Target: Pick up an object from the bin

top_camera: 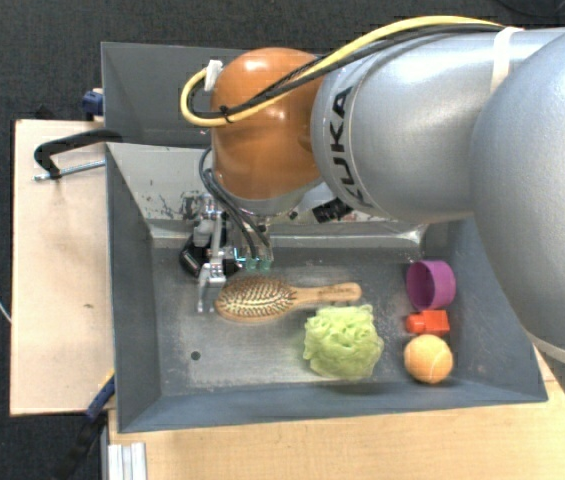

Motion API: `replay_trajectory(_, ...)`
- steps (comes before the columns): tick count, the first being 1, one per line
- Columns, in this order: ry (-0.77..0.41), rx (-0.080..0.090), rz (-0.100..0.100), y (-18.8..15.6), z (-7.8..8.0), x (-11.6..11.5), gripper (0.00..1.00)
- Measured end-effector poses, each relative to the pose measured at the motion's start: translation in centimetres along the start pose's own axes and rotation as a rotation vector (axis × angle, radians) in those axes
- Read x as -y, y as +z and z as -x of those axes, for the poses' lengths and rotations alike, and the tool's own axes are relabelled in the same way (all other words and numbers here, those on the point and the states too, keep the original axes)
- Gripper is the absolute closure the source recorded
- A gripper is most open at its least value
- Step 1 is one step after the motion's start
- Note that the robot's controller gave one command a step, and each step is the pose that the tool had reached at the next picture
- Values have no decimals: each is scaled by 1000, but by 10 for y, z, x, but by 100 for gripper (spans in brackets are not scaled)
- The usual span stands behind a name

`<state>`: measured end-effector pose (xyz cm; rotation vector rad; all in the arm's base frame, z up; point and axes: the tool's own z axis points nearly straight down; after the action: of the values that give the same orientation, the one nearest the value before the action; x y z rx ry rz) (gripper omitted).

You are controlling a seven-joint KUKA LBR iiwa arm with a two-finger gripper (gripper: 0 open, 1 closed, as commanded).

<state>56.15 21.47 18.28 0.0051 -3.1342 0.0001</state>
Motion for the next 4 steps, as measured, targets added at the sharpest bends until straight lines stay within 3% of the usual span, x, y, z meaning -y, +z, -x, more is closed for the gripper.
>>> replay_trajectory(1, 3, 8, 2, -5, 2, 1, 0)
replay_trajectory(2, 115, 10, 3, 39, 12, 22, 0)
replay_trajectory(3, 158, 18, 13, 47, 15, 22, 0)
replay_trajectory(4, 319, 3, 16, 48, 25, 28, 0)
